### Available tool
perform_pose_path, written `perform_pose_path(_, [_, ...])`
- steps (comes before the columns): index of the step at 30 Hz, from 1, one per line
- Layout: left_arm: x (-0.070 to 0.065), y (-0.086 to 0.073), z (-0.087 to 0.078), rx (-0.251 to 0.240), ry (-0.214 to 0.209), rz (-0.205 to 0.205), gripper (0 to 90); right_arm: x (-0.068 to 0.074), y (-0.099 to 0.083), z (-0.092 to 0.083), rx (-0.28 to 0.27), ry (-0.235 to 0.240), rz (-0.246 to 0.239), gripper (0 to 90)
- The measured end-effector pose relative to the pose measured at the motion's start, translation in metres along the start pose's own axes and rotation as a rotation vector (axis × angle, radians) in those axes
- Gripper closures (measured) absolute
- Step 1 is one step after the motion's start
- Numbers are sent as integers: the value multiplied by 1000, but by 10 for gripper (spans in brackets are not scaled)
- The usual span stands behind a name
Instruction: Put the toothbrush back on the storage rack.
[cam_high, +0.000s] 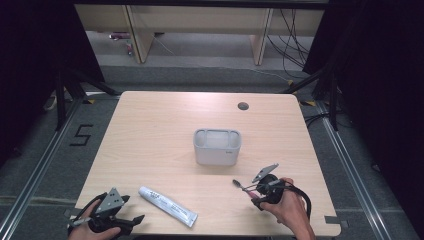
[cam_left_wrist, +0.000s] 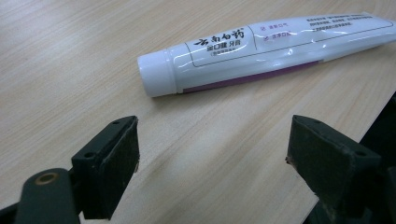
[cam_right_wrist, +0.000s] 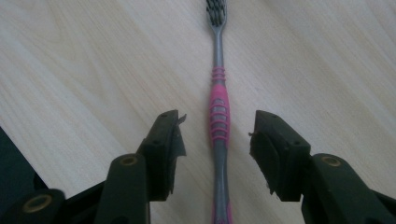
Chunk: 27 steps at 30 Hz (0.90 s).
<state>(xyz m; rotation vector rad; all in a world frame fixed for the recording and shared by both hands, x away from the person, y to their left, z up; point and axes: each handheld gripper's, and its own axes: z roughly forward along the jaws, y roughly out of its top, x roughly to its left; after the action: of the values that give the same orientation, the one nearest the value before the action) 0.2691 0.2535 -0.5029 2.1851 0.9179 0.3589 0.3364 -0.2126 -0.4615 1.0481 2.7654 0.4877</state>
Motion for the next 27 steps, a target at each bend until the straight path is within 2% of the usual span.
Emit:
perform_pose_path(3, [0, 0, 1, -2, 1, -5, 162, -1, 1, 1, 12, -5, -9, 533])
perform_pose_path(4, [1, 0, 0, 6, 1, 5, 162, -2, 2, 1, 16, -16, -7, 534])
perform_pose_path(8, [0, 0, 1, 3, -3, 7, 162, -3, 4, 4, 34, -5, -4, 577])
perform_pose_path(9, [0, 0, 1, -4, -7, 2, 162, -3, 5, 6, 72, 1, 3, 597])
perform_pose_path(10, [1, 0, 0, 11, -2, 18, 162, -5, 6, 7, 67, -1, -32, 606])
perform_pose_path(11, [1, 0, 0, 11, -2, 18, 162, -5, 6, 7, 67, -1, -32, 606])
perform_pose_path(12, [0, 1, 0, -1, -13, 10, 162, -4, 7, 8, 95, 6, -28, 635])
perform_pose_path(13, [0, 1, 0, -1, -13, 10, 162, -5, 8, 10, 97, 11, -49, 643])
perform_pose_path(19, [0, 1, 0, -4, -11, 12, 162, -5, 10, 13, 128, 10, -34, 683])
perform_pose_path(23, [0, 2, -2, -10, 2, 16, 162, -7, 12, 16, 144, 4, -44, 698])
perform_pose_path(26, [0, 2, -3, -14, -5, 8, 162, -6, 14, 16, 159, 12, -41, 714])
perform_pose_path(27, [1, 2, -2, -7, 1, 21, 162, -6, 16, 17, 171, 12, -57, 720])
